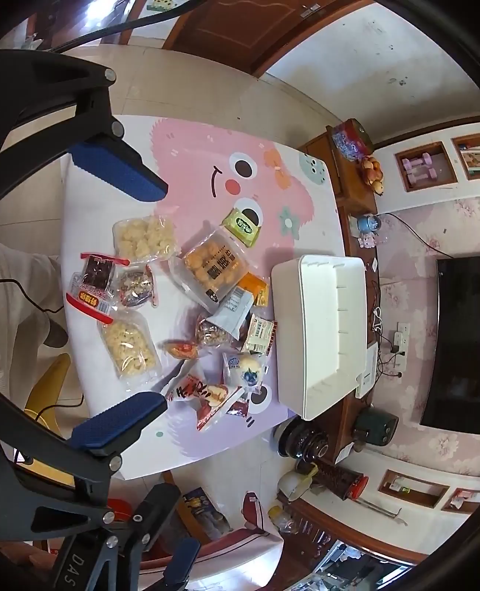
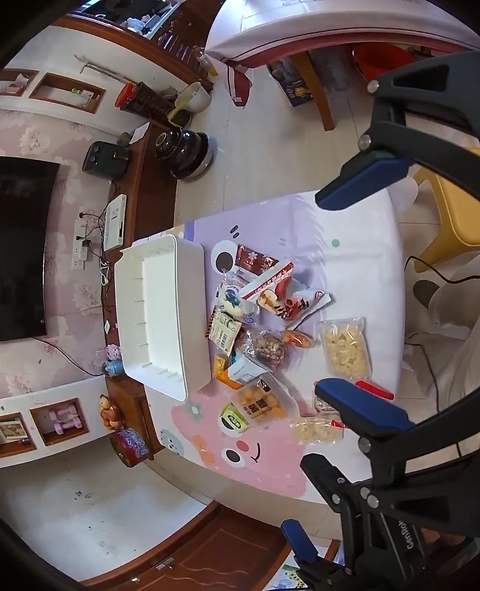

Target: Organize snacks

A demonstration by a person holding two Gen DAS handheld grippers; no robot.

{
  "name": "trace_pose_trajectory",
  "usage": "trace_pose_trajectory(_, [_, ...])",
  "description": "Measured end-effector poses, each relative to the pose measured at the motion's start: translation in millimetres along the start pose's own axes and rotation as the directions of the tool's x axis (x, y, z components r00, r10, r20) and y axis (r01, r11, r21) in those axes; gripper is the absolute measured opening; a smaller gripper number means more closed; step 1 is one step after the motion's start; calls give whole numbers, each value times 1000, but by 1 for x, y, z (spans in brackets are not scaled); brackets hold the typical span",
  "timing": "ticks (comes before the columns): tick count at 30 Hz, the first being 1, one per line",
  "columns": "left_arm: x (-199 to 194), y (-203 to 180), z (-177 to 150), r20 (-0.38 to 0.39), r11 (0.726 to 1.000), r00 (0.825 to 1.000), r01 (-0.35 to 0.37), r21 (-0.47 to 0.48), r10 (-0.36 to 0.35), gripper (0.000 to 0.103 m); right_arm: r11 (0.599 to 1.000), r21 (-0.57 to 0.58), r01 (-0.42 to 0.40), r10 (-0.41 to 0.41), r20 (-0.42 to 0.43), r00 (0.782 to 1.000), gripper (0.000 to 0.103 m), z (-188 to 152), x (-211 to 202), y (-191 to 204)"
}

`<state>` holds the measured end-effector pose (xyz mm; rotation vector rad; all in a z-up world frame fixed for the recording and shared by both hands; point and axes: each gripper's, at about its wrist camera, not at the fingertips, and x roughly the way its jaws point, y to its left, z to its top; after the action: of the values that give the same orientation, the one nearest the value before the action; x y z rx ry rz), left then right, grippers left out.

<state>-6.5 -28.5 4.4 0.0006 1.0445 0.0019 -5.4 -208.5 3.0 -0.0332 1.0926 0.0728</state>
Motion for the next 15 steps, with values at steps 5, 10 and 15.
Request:
trace_pose_trajectory(5, [4, 1, -3, -2, 1000, 1000, 6, 0, -6, 102, 1000, 8, -8, 8, -8, 1000, 93, -1, 0, -2])
trace_pose_trajectory(10, [5, 0, -4, 10, 1000, 1000, -2, 9, 2, 102, 1000, 5, -19, 19, -7, 1000, 90, -1, -2, -1])
trace_pose_trajectory(15, [2, 3, -3, 28, 1000, 1000, -1, 20, 1, 102, 1000, -7, -24, 24, 16, 1000, 89, -1, -5, 5])
